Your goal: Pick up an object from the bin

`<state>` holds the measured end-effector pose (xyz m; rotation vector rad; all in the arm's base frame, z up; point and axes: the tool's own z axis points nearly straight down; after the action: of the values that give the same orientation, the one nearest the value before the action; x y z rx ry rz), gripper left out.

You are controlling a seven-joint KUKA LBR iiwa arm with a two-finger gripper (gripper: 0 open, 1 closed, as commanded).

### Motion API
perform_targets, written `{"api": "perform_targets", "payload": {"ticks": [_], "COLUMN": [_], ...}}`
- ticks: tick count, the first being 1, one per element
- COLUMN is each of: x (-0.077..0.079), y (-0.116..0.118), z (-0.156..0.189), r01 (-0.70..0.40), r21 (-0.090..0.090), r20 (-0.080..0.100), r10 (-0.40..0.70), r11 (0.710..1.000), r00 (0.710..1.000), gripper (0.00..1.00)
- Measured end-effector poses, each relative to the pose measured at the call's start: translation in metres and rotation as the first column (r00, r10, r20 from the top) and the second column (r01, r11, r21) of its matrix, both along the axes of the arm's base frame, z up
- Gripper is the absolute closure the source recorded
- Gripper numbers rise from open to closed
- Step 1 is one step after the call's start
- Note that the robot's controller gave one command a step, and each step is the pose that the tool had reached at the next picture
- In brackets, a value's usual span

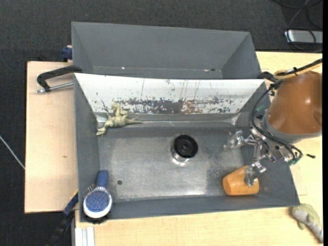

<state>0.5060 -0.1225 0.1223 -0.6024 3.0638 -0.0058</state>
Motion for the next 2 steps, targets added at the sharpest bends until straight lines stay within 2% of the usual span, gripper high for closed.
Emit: {"api": "perform_targets", "payload": {"ticks": [1,2], "x": [-0.011,-0.014], "y": [0.062,0.034], "z": [-0.007,0.017], "r01": [-0.582,-0.701], "r21": [0.001,-0.003], "r20": [-0.018,-0.015], "r10": [0.582,0.700], "r11": [0.813,0.714], "r00": [0.813,0.714], "gripper": [0.00,0.00]}}
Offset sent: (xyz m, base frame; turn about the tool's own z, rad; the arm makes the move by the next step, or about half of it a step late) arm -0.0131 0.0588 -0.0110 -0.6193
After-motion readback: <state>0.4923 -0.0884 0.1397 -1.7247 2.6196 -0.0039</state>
